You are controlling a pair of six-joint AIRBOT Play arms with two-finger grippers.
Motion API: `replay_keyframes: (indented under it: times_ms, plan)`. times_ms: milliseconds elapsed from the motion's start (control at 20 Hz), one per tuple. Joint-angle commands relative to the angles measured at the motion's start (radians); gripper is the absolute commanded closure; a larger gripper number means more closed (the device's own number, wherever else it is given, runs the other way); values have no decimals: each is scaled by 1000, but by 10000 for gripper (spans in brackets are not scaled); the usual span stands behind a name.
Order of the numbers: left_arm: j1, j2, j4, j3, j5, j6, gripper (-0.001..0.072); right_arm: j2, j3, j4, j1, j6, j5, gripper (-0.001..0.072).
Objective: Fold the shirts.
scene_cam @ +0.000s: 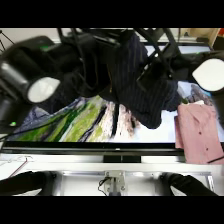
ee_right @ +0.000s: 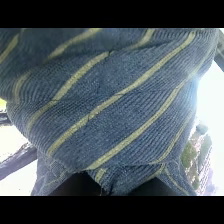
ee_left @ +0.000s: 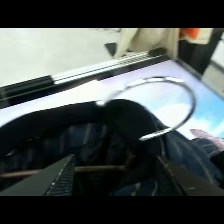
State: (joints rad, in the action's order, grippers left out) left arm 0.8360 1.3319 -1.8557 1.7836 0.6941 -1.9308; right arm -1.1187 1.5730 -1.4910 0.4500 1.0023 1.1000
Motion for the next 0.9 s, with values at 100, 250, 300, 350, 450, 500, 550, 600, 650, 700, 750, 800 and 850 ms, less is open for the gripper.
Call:
replay_keyframes:
  times_ms: [100,250,300,350,450,500,550,600,650,700,750,800,850]
  plan:
    - [6,33,61,-63,-274,-46,113,0,0,1,0,3,-1,631]
    - [-3,59,61,-63,-317,-46,114,0,0,8,0,3,-2,631]
    - [-11,69,60,-63,-320,-46,117,0,0,30,0,3,-2,631]
    - [-19,77,61,-63,-321,-46,204,0,0,46,0,3,-2,631]
    - [-33,87,61,-64,-336,-45,510,0,0,51,0,4,-2,629]
    - [-42,87,61,-64,-355,-45,585,0,0,50,0,7,-5,625]
    - [-49,84,60,-63,-375,-45,664,0,0,43,0,7,-10,620]
    - [-59,80,61,-63,-392,-45,665,0,0,42,0,8,-20,554]
    - [-70,74,61,-61,-395,-45,666,1,0,42,0,11,-32,298]
    - [-80,67,61,-60,-395,-45,666,3,0,42,0,11,-45,141]
    - [-95,56,61,-60,-394,-45,666,8,0,42,0,10,-62,141]
    - [-110,44,61,-60,-391,-46,666,15,0,42,0,10,-80,141]
    - [-125,30,61,-60,-385,-46,667,23,0,41,0,8,-96,141]
